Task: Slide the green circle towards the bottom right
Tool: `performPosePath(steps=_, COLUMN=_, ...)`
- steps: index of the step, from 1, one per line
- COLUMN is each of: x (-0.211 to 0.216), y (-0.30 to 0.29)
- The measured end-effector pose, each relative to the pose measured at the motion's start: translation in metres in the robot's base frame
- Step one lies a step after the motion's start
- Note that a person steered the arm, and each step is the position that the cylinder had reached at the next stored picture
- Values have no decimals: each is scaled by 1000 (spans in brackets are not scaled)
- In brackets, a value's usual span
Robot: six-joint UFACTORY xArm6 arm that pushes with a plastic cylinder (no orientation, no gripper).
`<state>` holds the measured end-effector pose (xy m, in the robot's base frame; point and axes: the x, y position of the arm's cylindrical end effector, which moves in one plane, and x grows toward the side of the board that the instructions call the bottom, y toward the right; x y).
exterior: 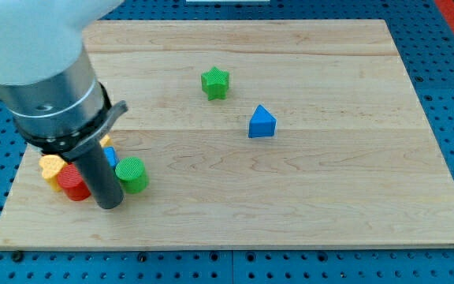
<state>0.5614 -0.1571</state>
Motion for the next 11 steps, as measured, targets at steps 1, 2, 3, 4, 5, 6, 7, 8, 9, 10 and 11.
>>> performPosePath(steps=1, x=-18, y=0)
performPosePath(steps=2, x=-31, y=58)
performPosePath(steps=3, x=-31, y=150)
performPosePath(steps=4, x=-27, y=116)
performPosePath(steps=5, x=-27, y=45)
performPosePath(steps=6, x=-48, y=63)
performPosePath(steps=7, x=-61, y=99)
performPosePath(steps=8, x=-65, y=112)
performPosePath(steps=9, x=-91, y=75)
performPosePath(steps=10, x=-85, y=135)
performPosePath(steps=11, x=-70, y=217)
